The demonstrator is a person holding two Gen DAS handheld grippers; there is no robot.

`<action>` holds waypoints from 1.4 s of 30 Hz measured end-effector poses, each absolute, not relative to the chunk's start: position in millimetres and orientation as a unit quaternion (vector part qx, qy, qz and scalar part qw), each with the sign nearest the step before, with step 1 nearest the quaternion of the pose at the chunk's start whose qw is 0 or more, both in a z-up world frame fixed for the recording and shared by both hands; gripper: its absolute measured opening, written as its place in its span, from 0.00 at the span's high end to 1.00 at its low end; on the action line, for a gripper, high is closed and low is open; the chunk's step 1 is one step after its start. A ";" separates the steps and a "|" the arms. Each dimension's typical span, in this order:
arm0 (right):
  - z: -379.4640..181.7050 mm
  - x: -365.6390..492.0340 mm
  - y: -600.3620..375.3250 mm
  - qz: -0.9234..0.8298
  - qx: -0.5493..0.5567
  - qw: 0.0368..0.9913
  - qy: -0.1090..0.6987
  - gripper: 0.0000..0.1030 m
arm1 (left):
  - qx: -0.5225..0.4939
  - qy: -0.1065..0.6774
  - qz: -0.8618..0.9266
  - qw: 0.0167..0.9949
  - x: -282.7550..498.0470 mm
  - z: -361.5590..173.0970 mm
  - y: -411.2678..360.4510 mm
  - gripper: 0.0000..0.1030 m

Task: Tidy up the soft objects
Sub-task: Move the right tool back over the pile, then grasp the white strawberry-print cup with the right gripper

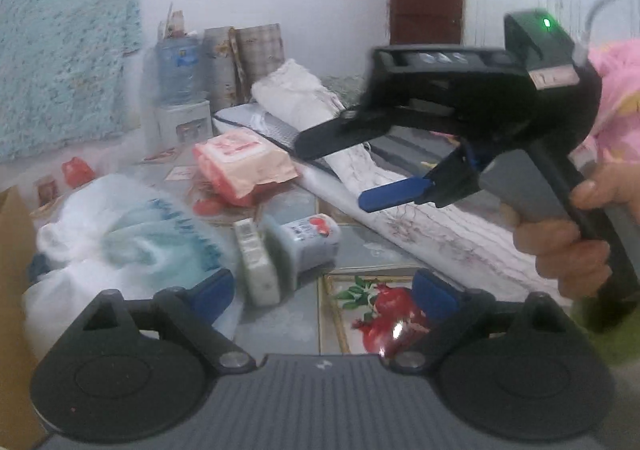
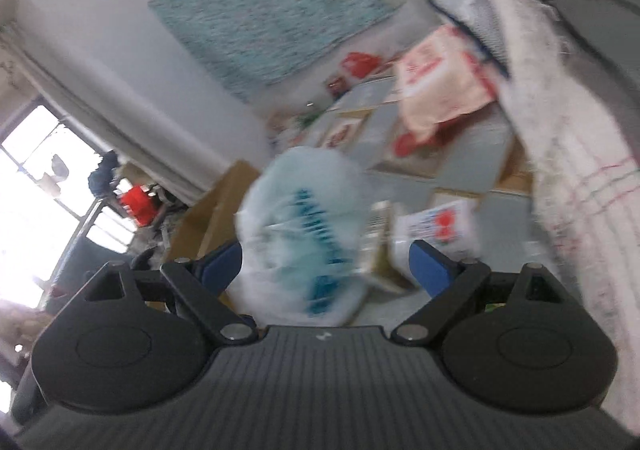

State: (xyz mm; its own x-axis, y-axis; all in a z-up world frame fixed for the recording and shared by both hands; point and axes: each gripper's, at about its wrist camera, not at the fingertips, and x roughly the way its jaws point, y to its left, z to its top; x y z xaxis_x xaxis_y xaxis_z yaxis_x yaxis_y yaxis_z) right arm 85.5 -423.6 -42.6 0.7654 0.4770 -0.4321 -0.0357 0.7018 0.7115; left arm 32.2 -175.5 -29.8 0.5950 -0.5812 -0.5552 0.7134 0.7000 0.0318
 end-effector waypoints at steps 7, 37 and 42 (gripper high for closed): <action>-72.1 98.9 -434.3 0.119 0.353 0.882 0.287 0.32 | 0.156 0.241 -0.331 0.899 53.2 -47.4 -216.8 0.19; -137.9 87.4 -444.0 0.104 0.450 0.829 0.316 0.50 | 0.138 0.306 -0.371 0.866 46.4 -67.3 -222.2 0.28; -151.3 62.6 -432.1 0.115 0.496 0.802 0.314 0.50 | 0.122 0.314 -0.386 0.859 19.7 -63.7 -197.9 0.28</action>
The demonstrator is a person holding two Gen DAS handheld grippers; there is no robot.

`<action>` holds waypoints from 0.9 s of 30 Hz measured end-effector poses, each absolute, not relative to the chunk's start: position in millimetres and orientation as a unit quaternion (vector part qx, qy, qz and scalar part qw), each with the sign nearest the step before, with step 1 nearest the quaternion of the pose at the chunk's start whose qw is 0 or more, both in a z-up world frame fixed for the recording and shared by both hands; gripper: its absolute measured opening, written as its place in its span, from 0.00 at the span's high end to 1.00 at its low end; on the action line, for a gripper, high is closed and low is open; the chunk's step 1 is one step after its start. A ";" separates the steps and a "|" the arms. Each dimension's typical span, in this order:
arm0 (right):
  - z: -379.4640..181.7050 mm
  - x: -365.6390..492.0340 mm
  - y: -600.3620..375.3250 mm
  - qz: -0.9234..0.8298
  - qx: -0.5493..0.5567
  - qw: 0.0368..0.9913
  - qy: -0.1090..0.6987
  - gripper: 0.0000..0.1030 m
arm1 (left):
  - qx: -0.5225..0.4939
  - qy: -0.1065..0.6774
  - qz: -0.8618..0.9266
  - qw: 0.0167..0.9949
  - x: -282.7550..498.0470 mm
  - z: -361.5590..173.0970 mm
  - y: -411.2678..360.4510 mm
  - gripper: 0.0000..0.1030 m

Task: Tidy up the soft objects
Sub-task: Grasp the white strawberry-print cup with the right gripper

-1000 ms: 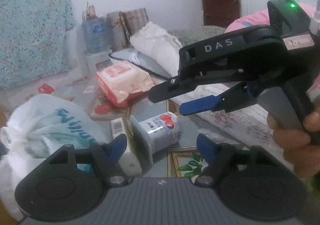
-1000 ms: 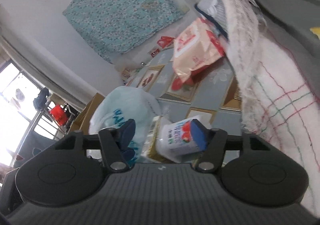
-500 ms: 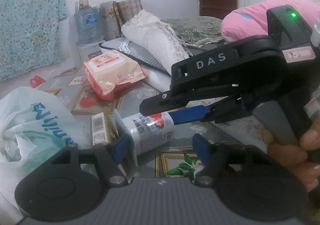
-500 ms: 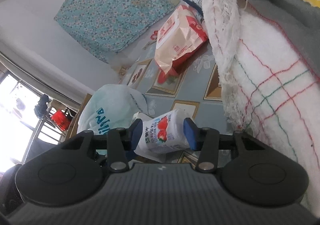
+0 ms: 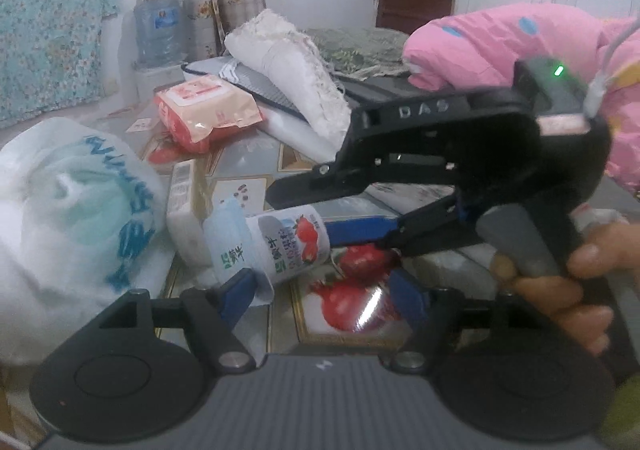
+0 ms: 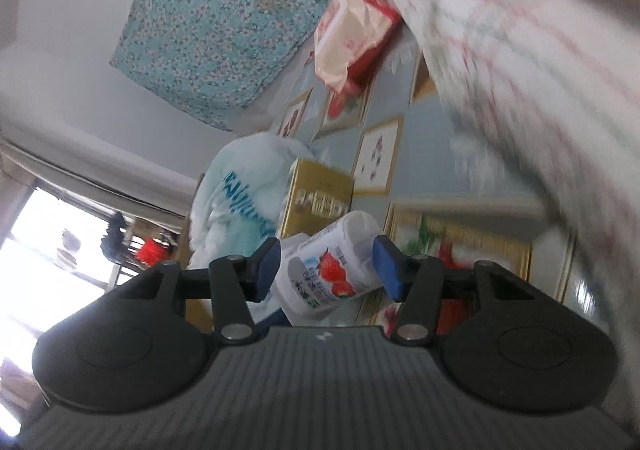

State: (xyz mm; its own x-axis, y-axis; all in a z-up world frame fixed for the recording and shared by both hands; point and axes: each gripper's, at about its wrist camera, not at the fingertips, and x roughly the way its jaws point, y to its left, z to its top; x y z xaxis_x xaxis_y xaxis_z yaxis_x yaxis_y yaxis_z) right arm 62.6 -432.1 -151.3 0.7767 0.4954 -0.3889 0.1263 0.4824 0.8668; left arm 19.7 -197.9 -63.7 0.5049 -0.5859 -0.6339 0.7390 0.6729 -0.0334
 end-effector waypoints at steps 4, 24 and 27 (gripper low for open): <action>-165.9 53.2 -424.6 0.133 0.531 0.774 0.318 0.50 | 0.133 0.291 -0.394 0.862 3.0 -57.2 -189.0 0.26; -166.2 65.1 -441.2 0.120 0.536 0.777 0.309 0.40 | 0.225 0.215 -0.419 0.853 -5.8 -61.3 -224.2 0.20; -164.3 60.1 -447.8 0.110 0.533 0.785 0.297 0.37 | 0.228 0.214 -0.426 0.849 -4.8 -62.4 -230.0 0.20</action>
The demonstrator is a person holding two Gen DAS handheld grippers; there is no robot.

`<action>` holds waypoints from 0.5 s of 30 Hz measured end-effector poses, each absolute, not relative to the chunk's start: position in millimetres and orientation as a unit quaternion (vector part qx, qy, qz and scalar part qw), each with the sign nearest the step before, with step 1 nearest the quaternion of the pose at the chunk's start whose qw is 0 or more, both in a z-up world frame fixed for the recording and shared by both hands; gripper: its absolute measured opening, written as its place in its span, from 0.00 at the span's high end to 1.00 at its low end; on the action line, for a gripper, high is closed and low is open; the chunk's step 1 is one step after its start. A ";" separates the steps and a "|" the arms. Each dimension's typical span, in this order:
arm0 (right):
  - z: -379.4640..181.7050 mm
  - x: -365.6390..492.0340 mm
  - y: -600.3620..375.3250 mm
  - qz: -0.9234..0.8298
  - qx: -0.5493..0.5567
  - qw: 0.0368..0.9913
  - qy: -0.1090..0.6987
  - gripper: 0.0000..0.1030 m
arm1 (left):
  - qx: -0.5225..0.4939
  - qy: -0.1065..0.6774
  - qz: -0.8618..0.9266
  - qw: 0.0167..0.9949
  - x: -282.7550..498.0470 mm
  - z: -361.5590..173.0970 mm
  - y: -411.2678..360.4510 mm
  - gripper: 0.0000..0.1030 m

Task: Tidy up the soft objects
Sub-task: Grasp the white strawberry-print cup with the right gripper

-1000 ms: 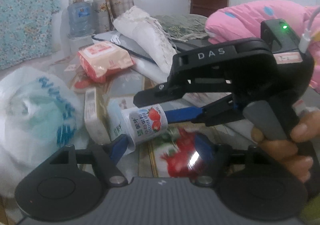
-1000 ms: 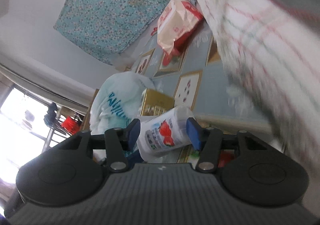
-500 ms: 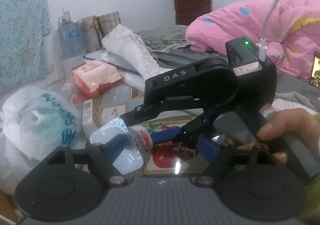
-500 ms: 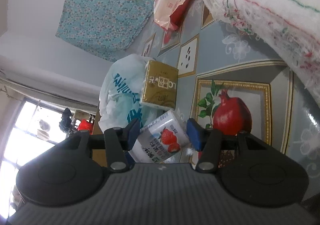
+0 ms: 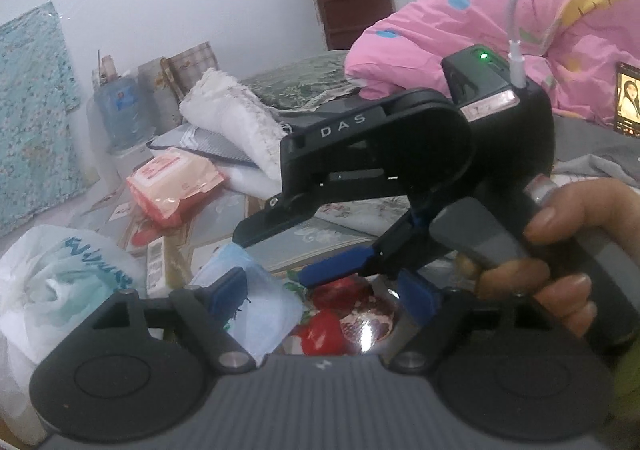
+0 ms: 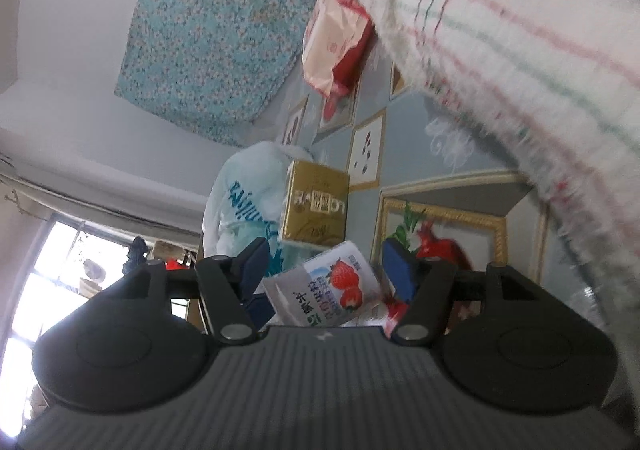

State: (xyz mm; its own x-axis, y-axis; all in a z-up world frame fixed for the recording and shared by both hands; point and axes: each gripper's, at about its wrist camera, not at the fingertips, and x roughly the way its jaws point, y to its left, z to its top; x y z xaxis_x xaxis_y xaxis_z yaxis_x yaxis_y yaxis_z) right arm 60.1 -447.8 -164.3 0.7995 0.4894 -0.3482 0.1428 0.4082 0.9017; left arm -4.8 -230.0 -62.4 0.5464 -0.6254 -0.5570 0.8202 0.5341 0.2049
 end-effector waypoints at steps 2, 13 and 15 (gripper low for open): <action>-161.9 55.7 -451.8 0.108 0.531 0.793 0.279 0.28 | 0.216 0.227 -0.435 0.844 0.3 -62.7 -231.7 0.19; -155.7 52.8 -455.4 0.105 0.502 0.820 0.254 0.18 | 0.207 0.208 -0.417 0.860 6.0 -61.8 -223.9 0.18; -154.5 53.9 -453.7 0.108 0.499 0.823 0.251 0.18 | 0.196 0.200 -0.403 0.871 5.8 -59.6 -215.4 0.18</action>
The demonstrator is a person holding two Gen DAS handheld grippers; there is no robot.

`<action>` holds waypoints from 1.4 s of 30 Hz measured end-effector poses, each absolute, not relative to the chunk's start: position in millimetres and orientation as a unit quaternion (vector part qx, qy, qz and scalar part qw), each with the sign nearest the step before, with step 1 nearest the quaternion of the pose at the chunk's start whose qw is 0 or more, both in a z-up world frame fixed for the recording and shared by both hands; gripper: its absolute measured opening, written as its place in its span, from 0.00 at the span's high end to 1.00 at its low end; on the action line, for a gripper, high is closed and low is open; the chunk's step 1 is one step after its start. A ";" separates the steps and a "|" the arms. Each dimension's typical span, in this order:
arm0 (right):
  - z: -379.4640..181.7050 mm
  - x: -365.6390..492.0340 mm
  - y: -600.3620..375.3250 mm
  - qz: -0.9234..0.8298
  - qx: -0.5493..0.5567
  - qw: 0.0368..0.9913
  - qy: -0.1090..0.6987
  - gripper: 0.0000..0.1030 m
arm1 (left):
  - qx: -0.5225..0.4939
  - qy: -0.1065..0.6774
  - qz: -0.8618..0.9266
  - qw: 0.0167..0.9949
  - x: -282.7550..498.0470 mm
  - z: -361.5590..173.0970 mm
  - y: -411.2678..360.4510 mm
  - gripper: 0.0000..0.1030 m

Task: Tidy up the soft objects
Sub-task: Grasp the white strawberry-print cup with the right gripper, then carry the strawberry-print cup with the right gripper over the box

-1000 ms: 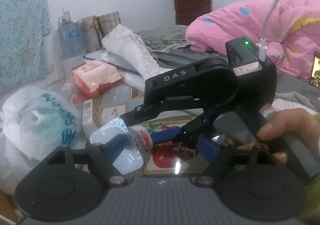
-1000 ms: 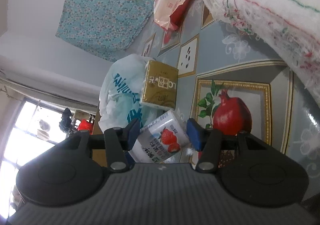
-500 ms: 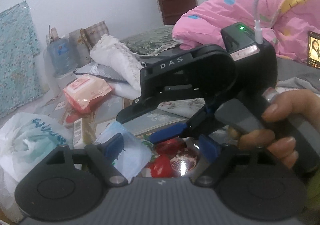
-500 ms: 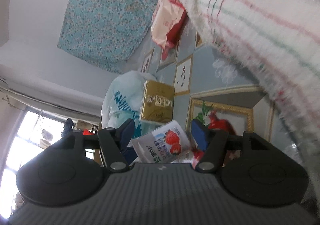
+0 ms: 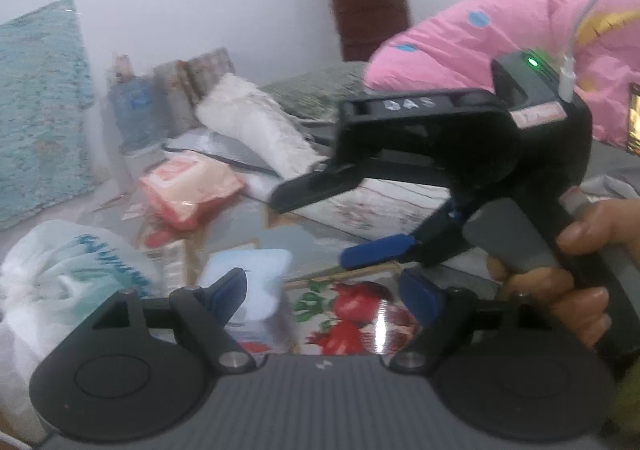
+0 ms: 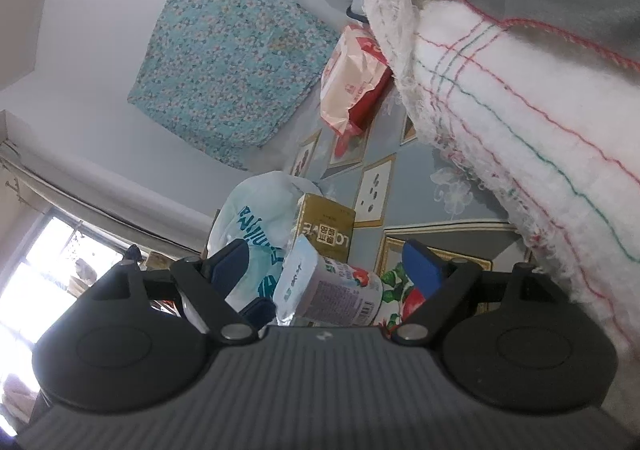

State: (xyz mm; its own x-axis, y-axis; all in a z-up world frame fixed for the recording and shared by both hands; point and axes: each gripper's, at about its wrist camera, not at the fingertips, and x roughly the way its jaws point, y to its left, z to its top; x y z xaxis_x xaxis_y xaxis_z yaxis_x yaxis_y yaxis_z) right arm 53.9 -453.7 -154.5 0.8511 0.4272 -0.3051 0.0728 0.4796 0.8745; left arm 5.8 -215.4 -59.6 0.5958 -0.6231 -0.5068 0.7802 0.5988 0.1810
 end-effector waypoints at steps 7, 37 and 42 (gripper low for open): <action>-146.0 62.2 -443.1 0.126 0.480 0.833 0.245 0.19 | 0.153 0.222 -0.349 0.898 27.6 -57.2 -196.0 0.18; -139.6 74.7 -415.8 0.144 0.422 0.859 0.252 0.64 | 0.110 0.283 -0.326 0.895 56.3 -77.2 -210.8 0.49; -136.7 66.8 -415.9 0.143 0.428 0.857 0.251 0.64 | 0.110 0.273 -0.330 0.897 50.1 -71.7 -209.8 0.49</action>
